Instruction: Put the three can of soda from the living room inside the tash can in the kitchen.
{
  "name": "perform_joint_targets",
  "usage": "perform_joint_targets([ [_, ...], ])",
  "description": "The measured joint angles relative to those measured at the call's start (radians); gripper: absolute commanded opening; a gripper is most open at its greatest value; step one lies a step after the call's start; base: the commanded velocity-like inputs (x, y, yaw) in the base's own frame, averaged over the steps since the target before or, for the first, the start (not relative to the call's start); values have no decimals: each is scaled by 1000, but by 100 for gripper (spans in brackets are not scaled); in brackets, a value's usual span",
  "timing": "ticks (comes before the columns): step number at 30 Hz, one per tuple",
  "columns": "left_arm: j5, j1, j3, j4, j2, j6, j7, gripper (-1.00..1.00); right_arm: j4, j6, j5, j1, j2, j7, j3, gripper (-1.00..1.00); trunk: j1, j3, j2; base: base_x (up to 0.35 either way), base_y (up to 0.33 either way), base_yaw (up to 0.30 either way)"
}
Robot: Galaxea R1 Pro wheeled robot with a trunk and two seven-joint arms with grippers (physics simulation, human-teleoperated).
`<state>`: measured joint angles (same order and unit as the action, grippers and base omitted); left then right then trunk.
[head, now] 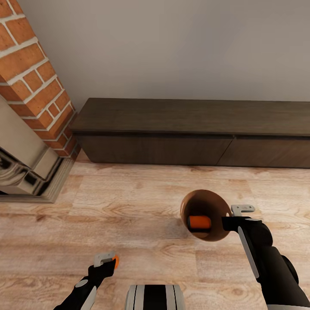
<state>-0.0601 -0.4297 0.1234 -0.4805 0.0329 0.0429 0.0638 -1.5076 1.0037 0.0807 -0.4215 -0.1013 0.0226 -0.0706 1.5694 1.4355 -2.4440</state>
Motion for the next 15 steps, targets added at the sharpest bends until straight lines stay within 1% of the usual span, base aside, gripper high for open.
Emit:
perform_joint_targets([
  [9, 0, 0, 0, 0, 1, 0, 0, -100, 0, 0, 0, 0, 0, 0, 0, -100, 0, 0, 0, 0, 0, 0],
  [15, 0, 0, 1, 0, 1, 0, -1, -100, 0, 0, 1, 0, 0, 0, 1, -100, -23, -19, 42, 0, 0, 0],
])
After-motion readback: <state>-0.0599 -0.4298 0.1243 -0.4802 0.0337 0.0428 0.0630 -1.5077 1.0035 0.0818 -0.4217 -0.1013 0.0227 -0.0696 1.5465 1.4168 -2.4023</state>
